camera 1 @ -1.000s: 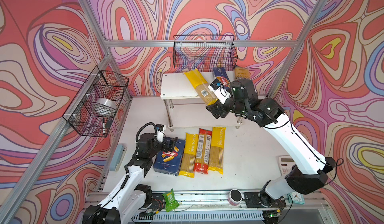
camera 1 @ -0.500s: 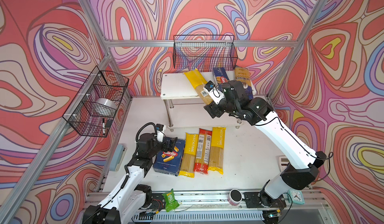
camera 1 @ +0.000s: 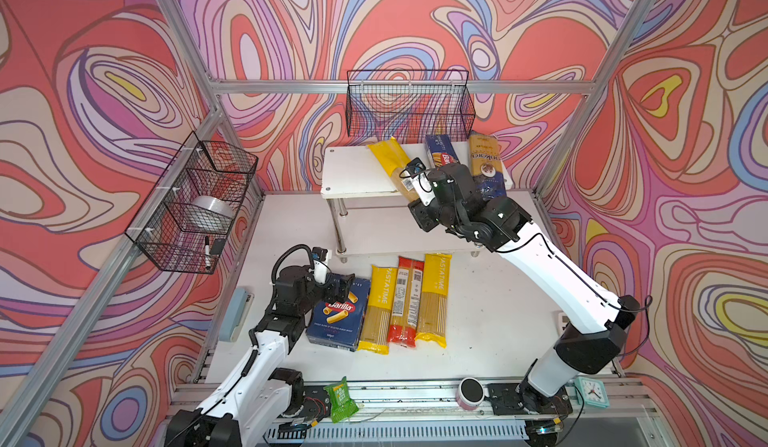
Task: Place and organize the pasta boxes and bags onto the shelf
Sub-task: 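Stand the bag upright against the Barilla box and open the right gripper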
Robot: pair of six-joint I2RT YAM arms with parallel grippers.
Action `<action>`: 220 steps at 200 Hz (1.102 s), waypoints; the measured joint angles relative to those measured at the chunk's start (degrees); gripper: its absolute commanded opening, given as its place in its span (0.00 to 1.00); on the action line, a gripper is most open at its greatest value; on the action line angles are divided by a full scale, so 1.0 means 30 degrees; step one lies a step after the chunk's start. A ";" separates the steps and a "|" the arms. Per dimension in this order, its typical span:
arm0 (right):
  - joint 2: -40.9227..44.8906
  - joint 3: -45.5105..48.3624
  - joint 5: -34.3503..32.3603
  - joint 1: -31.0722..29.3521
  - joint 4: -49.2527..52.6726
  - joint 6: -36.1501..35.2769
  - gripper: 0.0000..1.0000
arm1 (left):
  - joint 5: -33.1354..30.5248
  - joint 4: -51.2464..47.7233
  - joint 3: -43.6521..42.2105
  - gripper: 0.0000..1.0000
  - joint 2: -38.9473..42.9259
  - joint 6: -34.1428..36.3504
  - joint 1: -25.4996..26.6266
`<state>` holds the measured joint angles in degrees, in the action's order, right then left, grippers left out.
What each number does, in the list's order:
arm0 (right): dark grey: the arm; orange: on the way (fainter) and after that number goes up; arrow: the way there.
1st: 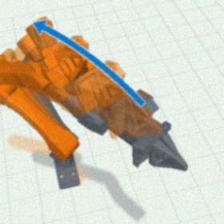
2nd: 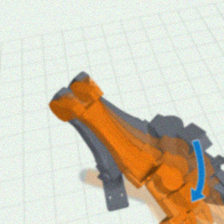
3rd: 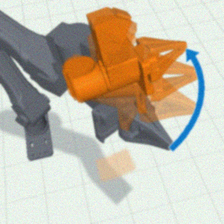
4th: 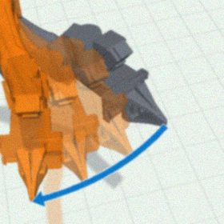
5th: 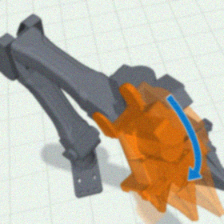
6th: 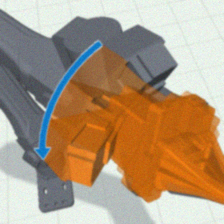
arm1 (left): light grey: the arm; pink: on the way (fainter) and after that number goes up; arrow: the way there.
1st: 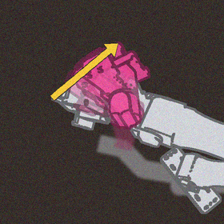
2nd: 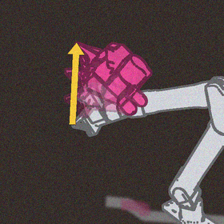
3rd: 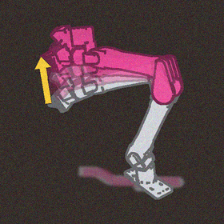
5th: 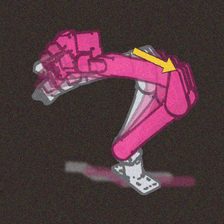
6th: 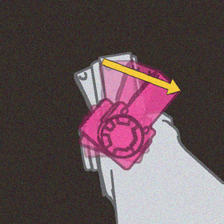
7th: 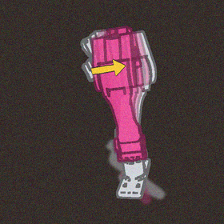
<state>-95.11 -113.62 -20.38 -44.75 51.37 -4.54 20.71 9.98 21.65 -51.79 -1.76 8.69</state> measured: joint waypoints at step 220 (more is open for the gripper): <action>-0.0925 -0.1056 -0.8400 -0.3140 0.1588 0.6492 0.07 | -0.0138 0.0015 0.0000 1.00 0.0270 -0.0015 0.0000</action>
<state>-97.89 -116.79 -45.58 -54.17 56.14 14.94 20.29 10.02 21.65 -50.98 -1.80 8.69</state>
